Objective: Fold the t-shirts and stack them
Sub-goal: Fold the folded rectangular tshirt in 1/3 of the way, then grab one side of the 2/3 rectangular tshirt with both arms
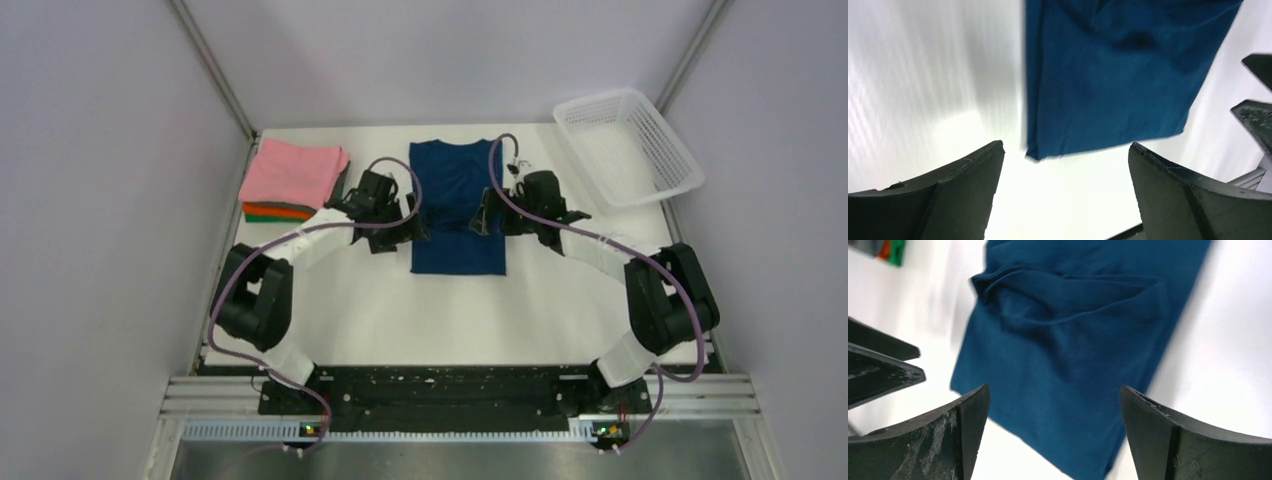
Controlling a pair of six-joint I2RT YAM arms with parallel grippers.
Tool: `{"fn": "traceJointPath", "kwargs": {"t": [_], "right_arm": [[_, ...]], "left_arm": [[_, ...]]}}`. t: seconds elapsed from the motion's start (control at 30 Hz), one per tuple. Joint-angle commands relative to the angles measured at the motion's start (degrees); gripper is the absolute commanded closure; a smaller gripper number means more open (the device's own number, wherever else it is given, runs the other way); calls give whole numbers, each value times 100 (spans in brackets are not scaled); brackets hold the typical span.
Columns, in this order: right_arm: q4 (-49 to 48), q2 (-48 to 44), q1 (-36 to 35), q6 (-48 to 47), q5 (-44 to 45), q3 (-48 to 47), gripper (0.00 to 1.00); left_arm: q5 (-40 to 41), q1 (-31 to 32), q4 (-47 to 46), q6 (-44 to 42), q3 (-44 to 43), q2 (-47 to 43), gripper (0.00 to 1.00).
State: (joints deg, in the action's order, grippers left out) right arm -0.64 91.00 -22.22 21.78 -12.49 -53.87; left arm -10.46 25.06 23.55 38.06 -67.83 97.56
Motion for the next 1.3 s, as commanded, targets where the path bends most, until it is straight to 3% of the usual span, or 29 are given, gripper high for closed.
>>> {"fn": "traceJointPath", "kwargs": {"t": [0.0, 0.3, 0.43, 0.63, 0.9, 1.2, 1.27], "right_arm": [[-713, 152, -366, -288, -1168, -63, 1], [-983, 1758, -710, -84, -983, -1491, 2], [-950, 2310, -691, -32, -12, -2404, 2], [-537, 2577, -526, 200, 355, -3117, 1], [-374, 691, -476, 132, 805, -1201, 1], [313, -1513, -184, 559, 1401, 1188, 1], [392, -1823, -171, 564, 1439, 1466, 1]], "left_arm": [[79, 10, -307, 257, 1022, -943, 1], [312, 9, -115, 572, 2439, -2167, 1], [291, 12, -196, 652, 2608, -2305, 1], [175, 26, -316, 681, 2553, -2169, 1], [25, 75, -708, 641, 2068, -1415, 2], [-302, 119, -1217, 780, 1590, -228, 45], [-400, 135, -1331, 789, 1582, -76, 49]]}}
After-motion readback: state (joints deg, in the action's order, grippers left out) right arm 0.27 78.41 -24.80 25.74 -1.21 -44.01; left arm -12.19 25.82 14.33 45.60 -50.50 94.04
